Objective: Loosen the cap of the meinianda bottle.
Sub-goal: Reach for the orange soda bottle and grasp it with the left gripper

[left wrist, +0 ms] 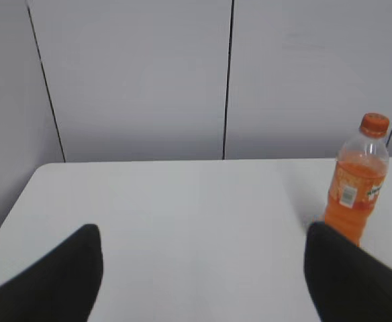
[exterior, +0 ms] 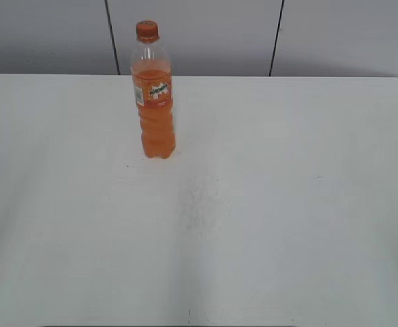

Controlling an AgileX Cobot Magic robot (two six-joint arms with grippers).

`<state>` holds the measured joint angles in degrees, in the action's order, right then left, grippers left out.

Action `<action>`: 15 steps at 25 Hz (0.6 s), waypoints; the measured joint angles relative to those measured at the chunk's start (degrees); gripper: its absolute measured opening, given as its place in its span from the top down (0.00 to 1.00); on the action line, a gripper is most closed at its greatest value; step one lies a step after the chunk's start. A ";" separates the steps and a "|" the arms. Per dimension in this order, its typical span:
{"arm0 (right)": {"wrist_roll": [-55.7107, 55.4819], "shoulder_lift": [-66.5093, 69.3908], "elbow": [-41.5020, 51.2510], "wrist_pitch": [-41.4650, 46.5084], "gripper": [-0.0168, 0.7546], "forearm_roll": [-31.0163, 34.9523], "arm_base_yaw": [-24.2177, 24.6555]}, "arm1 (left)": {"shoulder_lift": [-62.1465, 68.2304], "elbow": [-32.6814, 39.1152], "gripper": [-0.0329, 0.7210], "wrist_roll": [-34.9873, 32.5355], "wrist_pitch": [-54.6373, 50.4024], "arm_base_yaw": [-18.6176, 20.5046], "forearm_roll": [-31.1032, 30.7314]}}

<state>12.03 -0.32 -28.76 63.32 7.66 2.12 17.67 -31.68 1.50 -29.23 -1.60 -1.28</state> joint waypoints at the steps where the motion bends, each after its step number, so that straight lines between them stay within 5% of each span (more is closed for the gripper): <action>1: 0.00 0.00 0.00 0.00 0.33 0.00 0.00 | 1.54 0.22 0.21 0.00 2.55 -0.28 -0.12; 15: 0.00 0.00 0.00 0.00 0.33 0.00 0.00 | 34.51 10.09 0.21 4.96 49.16 -3.56 -13.47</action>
<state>12.03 -0.32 -28.76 63.32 7.66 2.12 52.18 -21.59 6.46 19.92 -5.16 -14.75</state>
